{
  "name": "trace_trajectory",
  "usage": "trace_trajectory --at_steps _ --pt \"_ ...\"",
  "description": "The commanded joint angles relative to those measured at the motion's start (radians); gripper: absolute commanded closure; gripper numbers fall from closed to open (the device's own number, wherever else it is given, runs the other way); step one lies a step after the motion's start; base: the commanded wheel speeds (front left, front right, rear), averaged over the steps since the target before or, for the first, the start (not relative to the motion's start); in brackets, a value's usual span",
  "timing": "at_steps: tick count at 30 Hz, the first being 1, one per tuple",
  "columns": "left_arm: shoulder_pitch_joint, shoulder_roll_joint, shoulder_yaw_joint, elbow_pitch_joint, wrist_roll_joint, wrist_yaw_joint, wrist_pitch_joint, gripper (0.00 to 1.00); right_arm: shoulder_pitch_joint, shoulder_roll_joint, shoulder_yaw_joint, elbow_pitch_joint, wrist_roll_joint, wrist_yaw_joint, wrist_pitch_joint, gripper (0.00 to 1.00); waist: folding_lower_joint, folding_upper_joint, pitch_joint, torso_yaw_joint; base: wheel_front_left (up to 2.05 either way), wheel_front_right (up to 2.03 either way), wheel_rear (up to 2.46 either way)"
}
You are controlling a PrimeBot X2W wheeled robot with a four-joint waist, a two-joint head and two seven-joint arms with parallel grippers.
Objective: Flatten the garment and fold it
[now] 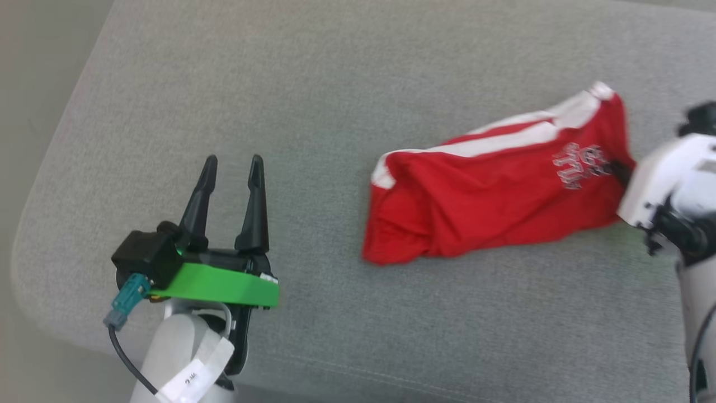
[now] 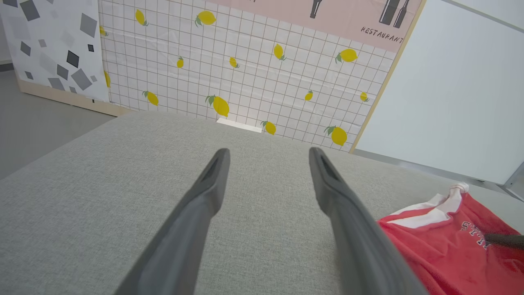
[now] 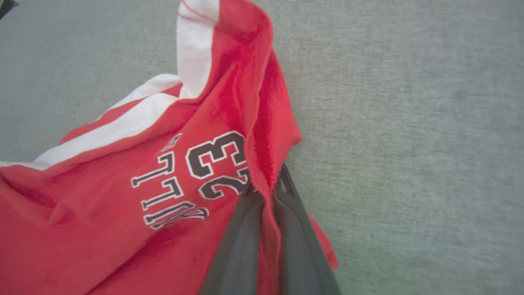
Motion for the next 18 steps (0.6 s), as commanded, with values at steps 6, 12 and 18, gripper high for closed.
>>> trace_trajectory --at_steps 6,12,18 --pt "0.037 -0.004 0.003 0.007 0.02 -0.01 -0.004 0.0 0.122 -0.004 -0.141 -0.114 -0.097 -0.001 -0.029 1.0 0.0 0.0 -0.056 -0.055 0.0 0.0 0.0" --pt "0.048 -0.004 0.001 0.012 0.025 -0.015 -0.004 0.0 0.187 0.018 -0.214 -0.24 -0.232 -0.001 -0.011 1.0 0.0 0.0 -0.07 -0.076 0.0 0.0 0.0" --pt "0.049 -0.004 -0.006 0.021 0.025 -0.018 -0.004 0.0 0.212 0.03 -0.116 -0.386 -0.301 -0.001 0.003 1.0 0.0 0.0 -0.083 -0.078 0.0 0.0 0.0"
